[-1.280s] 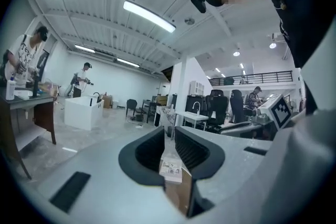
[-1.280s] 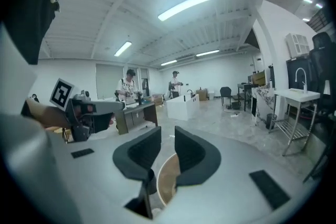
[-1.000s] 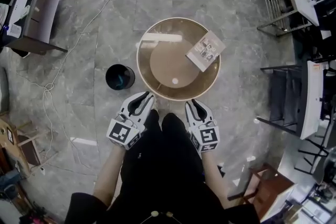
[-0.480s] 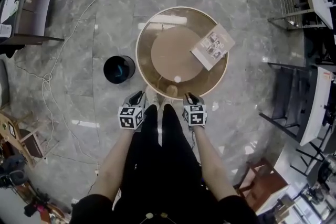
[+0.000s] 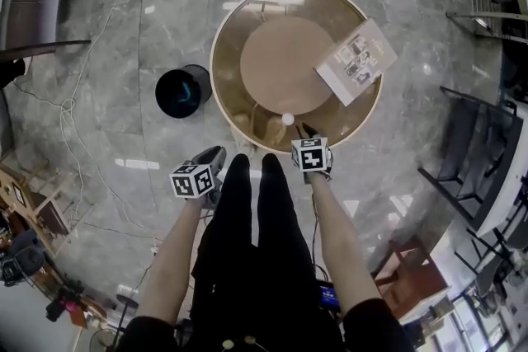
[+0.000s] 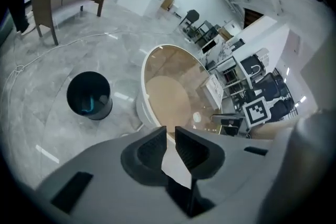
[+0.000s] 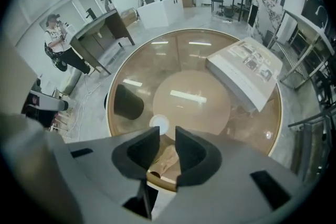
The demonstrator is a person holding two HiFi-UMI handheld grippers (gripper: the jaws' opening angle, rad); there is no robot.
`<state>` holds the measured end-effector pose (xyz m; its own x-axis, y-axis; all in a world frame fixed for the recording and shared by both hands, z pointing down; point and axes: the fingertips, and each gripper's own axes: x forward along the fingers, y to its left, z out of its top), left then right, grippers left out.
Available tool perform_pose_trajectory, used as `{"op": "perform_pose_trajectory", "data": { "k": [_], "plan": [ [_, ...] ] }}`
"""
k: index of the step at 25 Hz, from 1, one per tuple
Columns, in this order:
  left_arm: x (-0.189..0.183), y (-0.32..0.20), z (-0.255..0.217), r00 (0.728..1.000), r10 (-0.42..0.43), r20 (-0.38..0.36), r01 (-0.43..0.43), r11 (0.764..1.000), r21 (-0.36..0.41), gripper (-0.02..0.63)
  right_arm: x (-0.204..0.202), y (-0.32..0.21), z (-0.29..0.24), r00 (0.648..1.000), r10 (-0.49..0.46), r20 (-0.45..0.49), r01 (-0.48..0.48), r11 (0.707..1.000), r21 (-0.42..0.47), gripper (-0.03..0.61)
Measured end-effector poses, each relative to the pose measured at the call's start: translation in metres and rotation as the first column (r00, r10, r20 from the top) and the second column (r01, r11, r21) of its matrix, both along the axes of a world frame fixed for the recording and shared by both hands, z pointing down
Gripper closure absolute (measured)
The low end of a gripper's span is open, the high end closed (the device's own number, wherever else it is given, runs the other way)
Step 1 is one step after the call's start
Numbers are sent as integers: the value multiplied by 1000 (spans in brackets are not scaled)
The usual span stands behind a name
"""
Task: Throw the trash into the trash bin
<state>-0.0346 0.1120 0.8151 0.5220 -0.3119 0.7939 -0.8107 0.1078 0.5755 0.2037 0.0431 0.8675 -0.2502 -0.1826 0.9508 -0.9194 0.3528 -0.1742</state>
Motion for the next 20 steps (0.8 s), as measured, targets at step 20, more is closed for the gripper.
{"op": "perform_pose_trajectory", "data": {
  "k": [20],
  "plan": [
    [-7,-55,16,998,55,-25,-54,998,27,563,-26,-14,37,998,-60,-23,58,995,-79,549]
  ]
}}
